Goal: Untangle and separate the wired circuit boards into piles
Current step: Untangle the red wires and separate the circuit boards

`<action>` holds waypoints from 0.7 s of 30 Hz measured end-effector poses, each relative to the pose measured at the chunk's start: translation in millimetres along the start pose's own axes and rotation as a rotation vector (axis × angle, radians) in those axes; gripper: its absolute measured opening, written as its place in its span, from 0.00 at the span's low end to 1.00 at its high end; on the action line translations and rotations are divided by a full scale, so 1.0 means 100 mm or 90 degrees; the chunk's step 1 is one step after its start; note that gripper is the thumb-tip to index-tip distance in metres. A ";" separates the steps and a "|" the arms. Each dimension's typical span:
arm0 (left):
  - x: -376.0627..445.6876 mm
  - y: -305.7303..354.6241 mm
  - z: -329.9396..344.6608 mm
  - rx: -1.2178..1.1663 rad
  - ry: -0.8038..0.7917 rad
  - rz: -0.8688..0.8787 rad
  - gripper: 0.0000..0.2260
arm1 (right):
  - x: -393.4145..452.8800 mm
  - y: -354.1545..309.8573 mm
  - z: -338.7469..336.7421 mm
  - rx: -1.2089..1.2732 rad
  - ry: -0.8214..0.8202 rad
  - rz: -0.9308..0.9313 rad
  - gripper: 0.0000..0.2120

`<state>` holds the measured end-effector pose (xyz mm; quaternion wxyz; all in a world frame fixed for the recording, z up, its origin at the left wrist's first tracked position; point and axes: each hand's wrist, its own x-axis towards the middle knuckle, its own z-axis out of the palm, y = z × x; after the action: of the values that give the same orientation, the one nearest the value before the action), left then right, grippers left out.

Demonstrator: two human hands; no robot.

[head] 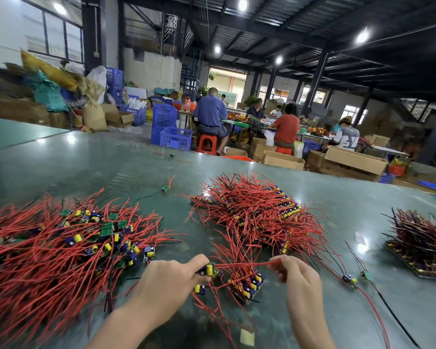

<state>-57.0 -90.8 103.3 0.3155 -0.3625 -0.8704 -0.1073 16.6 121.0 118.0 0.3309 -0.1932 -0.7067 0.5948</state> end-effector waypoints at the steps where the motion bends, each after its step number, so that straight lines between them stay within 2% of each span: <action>1: 0.00 -0.02 0.00 0.004 -0.013 -0.004 0.17 | -0.01 0.00 0.00 -0.020 -0.007 -0.014 0.19; 5: -0.01 -0.05 0.02 0.022 -0.042 0.000 0.24 | -0.03 -0.01 0.02 -0.006 -0.018 0.007 0.19; 9: -0.01 -0.02 0.03 0.016 -0.008 0.019 0.12 | -0.03 -0.03 0.00 0.044 -0.005 0.039 0.21; 17: -0.02 -0.04 0.03 0.011 0.022 0.023 0.12 | -0.03 -0.01 -0.02 -0.149 0.038 -0.037 0.17; 21: -0.02 -0.04 0.02 -0.013 0.015 -0.007 0.10 | -0.05 -0.03 -0.01 -0.103 0.035 -0.065 0.13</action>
<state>-60.0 -93.6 100.6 0.3217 -0.3599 -0.8672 -0.1225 21.0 118.0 119.9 0.3631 -0.1993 -0.7518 0.5130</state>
